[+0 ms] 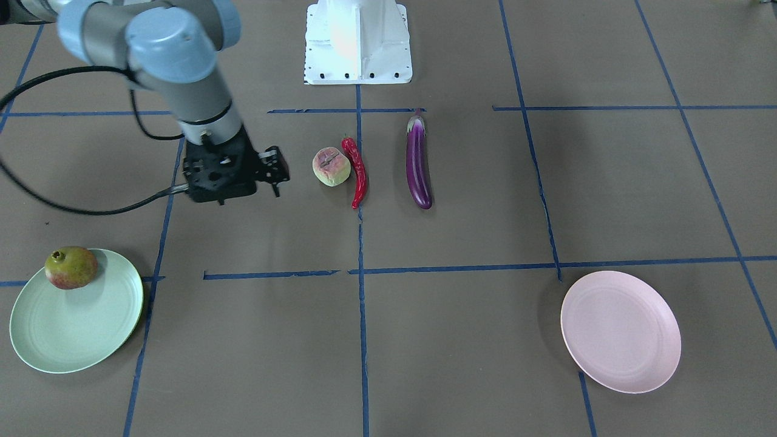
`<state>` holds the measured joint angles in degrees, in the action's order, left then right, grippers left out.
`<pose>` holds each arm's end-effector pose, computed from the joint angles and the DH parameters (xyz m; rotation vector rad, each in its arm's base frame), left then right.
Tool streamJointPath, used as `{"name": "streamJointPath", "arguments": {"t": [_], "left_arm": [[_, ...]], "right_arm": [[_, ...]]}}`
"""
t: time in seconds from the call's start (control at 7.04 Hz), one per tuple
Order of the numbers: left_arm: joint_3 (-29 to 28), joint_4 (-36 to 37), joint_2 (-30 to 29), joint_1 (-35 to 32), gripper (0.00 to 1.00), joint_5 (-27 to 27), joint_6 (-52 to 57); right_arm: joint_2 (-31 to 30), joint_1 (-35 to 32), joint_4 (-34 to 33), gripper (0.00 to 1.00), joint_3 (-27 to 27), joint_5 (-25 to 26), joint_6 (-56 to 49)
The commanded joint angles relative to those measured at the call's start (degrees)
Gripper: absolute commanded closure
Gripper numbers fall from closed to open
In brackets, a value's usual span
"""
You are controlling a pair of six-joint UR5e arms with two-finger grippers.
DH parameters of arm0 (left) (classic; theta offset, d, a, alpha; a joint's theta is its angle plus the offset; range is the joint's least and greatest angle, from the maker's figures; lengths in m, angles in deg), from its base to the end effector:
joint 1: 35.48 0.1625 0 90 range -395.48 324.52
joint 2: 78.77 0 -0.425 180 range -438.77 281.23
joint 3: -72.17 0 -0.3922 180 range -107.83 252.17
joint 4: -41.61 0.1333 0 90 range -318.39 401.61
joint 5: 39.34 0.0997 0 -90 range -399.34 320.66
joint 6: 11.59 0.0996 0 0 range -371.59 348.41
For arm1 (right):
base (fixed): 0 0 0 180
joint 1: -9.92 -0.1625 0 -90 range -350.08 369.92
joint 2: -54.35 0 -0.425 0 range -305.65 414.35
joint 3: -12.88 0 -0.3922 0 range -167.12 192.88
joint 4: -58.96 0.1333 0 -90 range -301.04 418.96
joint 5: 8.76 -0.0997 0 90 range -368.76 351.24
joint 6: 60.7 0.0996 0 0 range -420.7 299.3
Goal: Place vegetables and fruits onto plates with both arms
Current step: 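Move the right gripper back over the pink peach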
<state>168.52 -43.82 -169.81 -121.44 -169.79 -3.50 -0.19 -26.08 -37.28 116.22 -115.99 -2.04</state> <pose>-0.0333 -0.5036 0.6078 0.0722 0.7052 0.2202 -0.4589 -0.4617 0.2162 0.1699 -0.7720 -0.0346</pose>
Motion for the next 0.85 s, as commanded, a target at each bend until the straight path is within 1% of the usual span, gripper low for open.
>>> {"name": "streamJointPath", "arguments": {"t": [0.0, 0.28, 0.71], "left_arm": [[0.0, 0.0, 0.0, 0.0, 0.00, -0.1, 0.0], [0.0, 0.0, 0.0, 0.0, 0.00, 0.0, 0.0], [-0.1, 0.0, 0.0, 0.0, 0.00, 0.0, 0.0]], "right_arm": [[2.0, 11.8, 0.0, 0.00, -0.2, 11.9, 11.2], [1.5, 13.7, -0.1, 0.00, -0.4, 12.8, 11.9], [2.2, 14.6, 0.0, 0.00, -2.5, 14.4, 11.9]]}}
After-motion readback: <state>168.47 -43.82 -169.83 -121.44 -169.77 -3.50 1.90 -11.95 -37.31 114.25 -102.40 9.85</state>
